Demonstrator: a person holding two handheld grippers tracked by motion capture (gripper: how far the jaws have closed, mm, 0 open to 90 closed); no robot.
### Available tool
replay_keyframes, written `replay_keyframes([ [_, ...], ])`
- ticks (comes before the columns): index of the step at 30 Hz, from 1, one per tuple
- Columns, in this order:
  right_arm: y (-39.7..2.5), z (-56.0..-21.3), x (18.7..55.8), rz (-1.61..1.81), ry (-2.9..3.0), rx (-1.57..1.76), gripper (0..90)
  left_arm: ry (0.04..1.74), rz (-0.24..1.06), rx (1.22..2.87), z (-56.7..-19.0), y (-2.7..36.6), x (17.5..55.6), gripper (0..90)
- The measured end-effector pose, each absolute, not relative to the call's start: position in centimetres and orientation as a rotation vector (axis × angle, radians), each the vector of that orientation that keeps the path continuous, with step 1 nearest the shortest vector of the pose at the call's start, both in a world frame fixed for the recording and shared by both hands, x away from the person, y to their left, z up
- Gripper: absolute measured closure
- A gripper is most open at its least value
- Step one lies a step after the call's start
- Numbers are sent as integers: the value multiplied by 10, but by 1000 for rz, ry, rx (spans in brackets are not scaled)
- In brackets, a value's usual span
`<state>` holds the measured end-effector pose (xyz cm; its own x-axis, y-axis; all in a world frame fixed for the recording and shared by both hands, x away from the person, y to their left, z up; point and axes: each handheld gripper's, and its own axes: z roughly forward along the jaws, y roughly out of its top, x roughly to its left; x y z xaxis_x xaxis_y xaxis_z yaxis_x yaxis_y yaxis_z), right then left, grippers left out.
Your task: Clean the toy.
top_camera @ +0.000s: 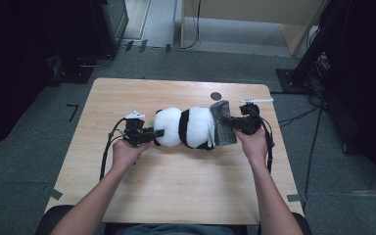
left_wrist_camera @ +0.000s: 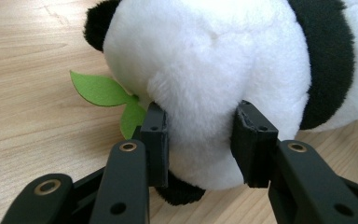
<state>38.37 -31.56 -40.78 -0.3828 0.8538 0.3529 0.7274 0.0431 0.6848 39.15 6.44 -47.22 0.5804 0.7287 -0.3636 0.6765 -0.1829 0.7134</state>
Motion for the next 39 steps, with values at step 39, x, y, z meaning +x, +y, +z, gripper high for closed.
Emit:
replay_keyframes([
  [39, -153, -420, 367, 1259, 2486, 1144, 791, 1156, 70, 1879, -468, 59, 386, 625],
])
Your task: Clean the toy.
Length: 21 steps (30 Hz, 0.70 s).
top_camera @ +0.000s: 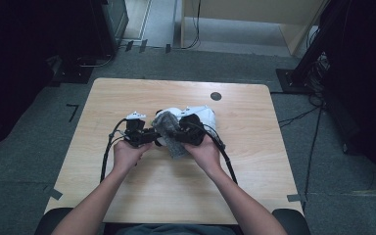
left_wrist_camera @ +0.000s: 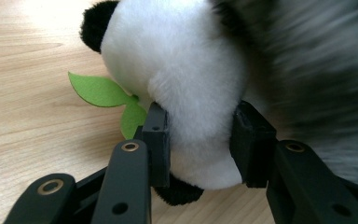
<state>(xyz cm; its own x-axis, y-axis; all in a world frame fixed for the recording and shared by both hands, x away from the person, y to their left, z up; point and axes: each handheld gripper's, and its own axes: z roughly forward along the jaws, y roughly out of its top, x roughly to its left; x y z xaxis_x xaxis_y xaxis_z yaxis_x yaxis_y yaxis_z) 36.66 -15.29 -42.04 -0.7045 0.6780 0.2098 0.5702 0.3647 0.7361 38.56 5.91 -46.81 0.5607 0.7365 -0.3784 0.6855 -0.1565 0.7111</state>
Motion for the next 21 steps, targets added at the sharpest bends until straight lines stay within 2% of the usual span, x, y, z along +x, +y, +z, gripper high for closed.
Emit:
replay_keyframes([
  [5, -152, -434, 371, 1256, 2479, 1151, 792, 1158, 69, 1881, -470, 59, 386, 628],
  [21, -177, -426, 366, 1193, 2427, 1153, 793, 1128, 96, 1925, -469, 56, 387, 670],
])
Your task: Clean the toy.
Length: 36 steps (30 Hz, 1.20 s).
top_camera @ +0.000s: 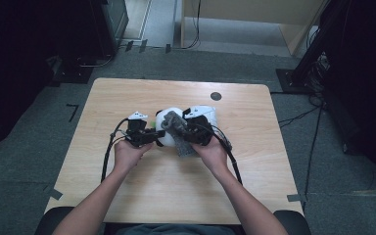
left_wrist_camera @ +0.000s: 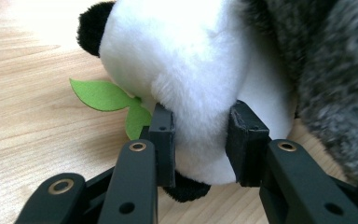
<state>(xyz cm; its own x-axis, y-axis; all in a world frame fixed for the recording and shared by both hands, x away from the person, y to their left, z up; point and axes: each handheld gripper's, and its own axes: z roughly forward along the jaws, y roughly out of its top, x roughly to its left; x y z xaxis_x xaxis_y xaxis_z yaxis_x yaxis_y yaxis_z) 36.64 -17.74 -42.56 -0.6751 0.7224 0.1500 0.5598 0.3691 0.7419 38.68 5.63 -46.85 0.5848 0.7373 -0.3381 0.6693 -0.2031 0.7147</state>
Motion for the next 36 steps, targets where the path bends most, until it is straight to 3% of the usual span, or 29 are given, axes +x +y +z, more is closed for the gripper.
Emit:
replay_keyframes([
  [36, -271, -393, 367, 1229, 2181, 1361, 790, 1125, 83, 1932, -468, 56, 391, 676],
])
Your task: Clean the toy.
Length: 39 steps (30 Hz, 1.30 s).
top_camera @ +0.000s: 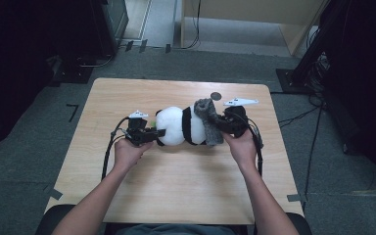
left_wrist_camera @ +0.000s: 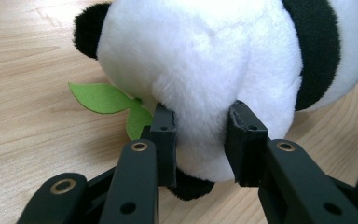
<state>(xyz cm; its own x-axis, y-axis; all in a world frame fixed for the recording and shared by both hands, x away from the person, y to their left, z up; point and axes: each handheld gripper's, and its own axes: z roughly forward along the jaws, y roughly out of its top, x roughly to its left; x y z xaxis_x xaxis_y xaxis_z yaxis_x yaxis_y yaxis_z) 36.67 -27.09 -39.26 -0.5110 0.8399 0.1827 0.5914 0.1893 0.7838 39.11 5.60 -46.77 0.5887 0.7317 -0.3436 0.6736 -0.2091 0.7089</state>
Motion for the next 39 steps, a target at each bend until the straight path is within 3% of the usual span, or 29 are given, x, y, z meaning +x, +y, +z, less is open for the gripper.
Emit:
replay_keyframes([
  [17, -301, -413, 378, 1147, 2125, 1502, 792, 1129, 75, 1931, -467, 57, 392, 676],
  [23, -300, -400, 373, 1217, 2121, 1486, 795, 1133, 77, 1934, -467, 56, 392, 677],
  [31, -256, -376, 357, 1345, 2191, 1305, 795, 1134, 79, 1939, -467, 56, 392, 679],
  [39, -196, -387, 352, 1343, 2335, 1148, 795, 1139, 80, 1927, -466, 55, 391, 679],
])
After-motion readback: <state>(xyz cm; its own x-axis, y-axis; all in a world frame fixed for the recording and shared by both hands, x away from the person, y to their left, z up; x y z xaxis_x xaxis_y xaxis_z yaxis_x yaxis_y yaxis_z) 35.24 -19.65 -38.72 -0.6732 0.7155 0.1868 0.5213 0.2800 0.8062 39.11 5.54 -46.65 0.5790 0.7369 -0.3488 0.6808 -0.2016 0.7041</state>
